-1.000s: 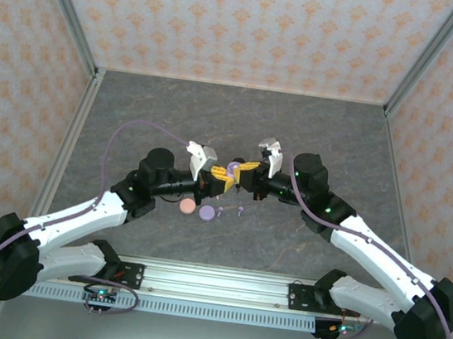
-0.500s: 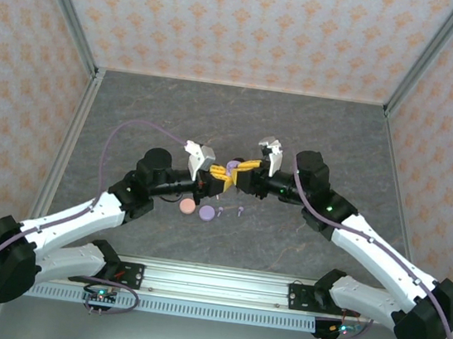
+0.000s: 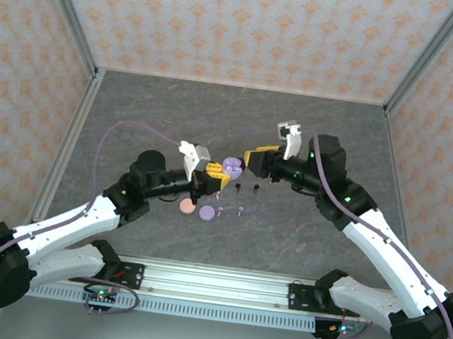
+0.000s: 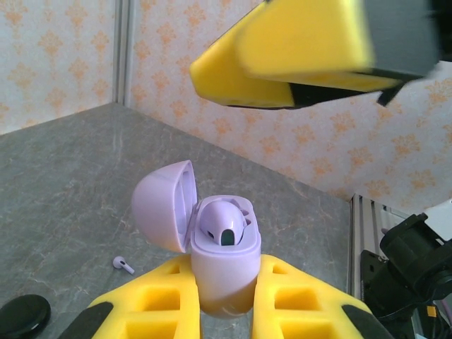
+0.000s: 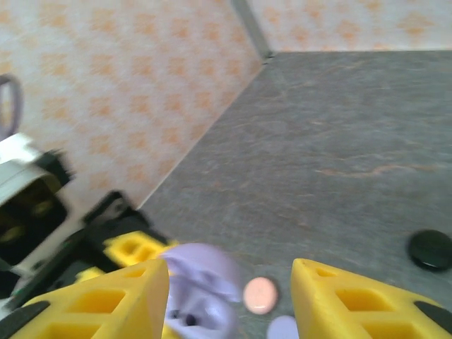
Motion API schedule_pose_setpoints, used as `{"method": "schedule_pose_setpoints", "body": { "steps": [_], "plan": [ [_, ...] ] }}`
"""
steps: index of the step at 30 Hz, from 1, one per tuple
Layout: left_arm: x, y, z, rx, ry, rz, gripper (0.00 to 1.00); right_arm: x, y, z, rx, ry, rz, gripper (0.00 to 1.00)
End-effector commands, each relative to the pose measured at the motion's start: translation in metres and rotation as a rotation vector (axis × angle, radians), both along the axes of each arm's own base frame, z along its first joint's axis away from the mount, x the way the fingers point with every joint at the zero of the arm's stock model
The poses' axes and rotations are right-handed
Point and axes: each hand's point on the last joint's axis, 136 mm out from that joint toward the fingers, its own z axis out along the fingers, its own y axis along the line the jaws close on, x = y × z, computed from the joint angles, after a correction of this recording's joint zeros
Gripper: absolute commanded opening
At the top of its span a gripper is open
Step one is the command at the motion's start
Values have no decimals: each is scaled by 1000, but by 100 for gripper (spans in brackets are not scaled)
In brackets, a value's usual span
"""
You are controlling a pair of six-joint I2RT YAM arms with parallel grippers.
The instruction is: Insert wireless bluetooth earbuds into charging case
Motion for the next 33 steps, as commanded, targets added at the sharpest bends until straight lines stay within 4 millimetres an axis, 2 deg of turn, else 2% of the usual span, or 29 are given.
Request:
{"method": "schedule_pose_setpoints", "body": {
  "steps": [1, 4, 12, 18, 24, 29, 33],
  "plan": [
    [-3, 4, 3, 14, -51, 18, 0, 17, -38, -29, -72, 153, -190, 49],
    [-5, 7, 1, 20, -55, 22, 0, 30, -60, -65, -137, 282, -291, 49],
    [-9, 10, 1, 31, -64, 19, 0, 50, -92, -168, -448, 553, -369, 48],
    [-11, 11, 2, 32, -69, 19, 0, 74, -95, -222, -612, 658, -369, 47],
    [-13, 14, 2, 38, -80, 23, 0, 99, -87, -260, -686, 710, -340, 44],
    [-14, 15, 5, 47, -94, 26, 0, 115, -83, -273, -710, 723, -339, 43],
    [-15, 15, 6, 52, -98, 22, 0, 119, -83, -282, -731, 742, -342, 42]
  ]
}}
